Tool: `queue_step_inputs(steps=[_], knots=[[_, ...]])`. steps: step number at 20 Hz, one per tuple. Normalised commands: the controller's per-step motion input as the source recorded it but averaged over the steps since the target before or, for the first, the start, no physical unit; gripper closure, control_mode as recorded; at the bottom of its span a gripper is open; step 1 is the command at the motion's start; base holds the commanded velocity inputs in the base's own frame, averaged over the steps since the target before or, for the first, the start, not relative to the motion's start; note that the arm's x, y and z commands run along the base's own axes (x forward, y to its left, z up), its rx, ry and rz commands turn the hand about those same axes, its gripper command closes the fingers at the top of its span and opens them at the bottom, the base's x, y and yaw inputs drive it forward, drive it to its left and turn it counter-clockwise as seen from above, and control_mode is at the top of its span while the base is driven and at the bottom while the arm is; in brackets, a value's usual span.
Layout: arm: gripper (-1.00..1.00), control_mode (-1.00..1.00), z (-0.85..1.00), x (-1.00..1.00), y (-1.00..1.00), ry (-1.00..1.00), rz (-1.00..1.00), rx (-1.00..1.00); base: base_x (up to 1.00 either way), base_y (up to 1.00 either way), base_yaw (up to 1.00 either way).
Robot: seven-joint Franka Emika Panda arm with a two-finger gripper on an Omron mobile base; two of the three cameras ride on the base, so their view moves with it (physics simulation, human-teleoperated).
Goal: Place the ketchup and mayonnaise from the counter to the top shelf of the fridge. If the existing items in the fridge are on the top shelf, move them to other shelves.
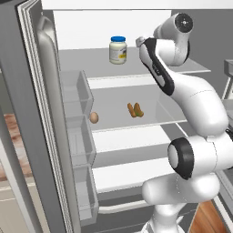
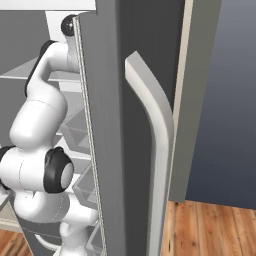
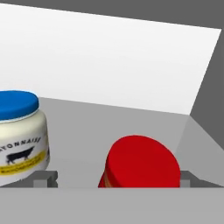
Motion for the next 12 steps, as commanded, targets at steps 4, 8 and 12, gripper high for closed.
queue_step_inputs(steps=[4, 8, 12], knots=[[-1.00, -1.00, 0.00, 0.08, 0.00, 0.00, 0.00, 0.00, 0.00, 0.00, 0.00], [-1.00, -1.00, 0.00, 0.15, 0.00, 0.00, 0.00, 0.00, 0.00, 0.00, 0.00], [-1.00, -1.00, 0.00, 0.15, 0.00, 0.00, 0.00, 0.00, 0.00, 0.00, 0.00]])
